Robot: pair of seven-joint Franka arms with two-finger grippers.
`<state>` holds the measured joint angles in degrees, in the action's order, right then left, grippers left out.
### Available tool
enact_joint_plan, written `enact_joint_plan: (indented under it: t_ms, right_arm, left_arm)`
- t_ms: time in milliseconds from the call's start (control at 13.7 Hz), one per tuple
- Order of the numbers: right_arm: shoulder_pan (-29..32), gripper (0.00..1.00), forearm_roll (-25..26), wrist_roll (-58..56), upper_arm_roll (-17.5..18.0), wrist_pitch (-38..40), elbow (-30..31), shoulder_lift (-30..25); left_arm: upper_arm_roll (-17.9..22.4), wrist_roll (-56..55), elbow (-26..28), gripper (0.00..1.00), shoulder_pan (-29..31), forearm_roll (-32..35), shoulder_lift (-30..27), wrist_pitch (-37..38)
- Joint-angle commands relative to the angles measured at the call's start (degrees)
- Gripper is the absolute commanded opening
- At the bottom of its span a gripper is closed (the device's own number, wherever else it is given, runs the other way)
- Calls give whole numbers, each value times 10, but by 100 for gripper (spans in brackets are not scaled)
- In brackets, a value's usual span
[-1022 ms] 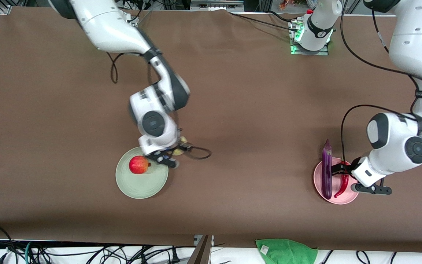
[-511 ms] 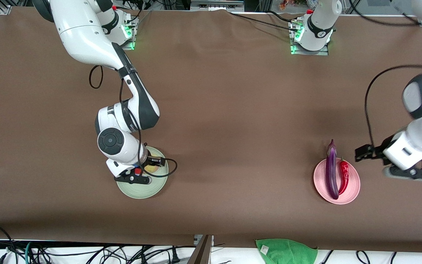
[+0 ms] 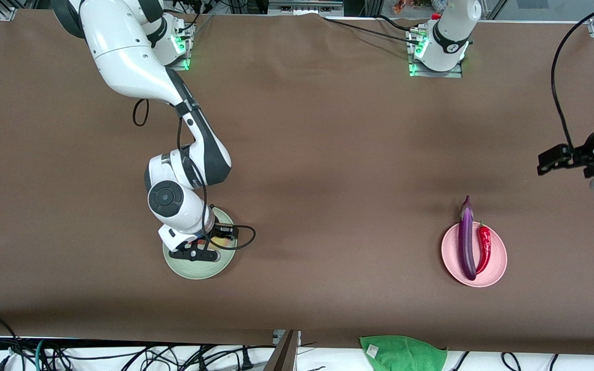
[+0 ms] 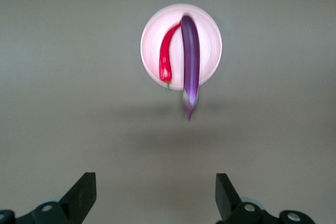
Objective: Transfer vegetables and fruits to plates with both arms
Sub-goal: 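Release the eggplant on the pink plate while the right gripper lowers the peach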
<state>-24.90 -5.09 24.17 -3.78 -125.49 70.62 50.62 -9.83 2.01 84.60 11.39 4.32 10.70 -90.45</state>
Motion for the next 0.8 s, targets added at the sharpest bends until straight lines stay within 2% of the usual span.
enact_joint_plan:
  t_ms: [0, 146, 438, 730]
  right_arm:
    - [0, 70, 3, -5, 0, -6, 2, -3]
    - [1, 98, 1, -5, 0, -5, 2, -4]
    - [1, 99, -1, -6, -1, 13, 1, -10]
    - [6, 99, -1, -9, -2, 47, 1, -29]
  left_arm:
    - [5, -48, 15, 100, -17, -19, -23, 34]
    - [2, -38, 11, 100, -17, -19, -25, 34]
    - [6, -31, 11, 100, -8, -55, -22, 34]
    - [3, -33, 10, 100, -9, -49, -17, 34]
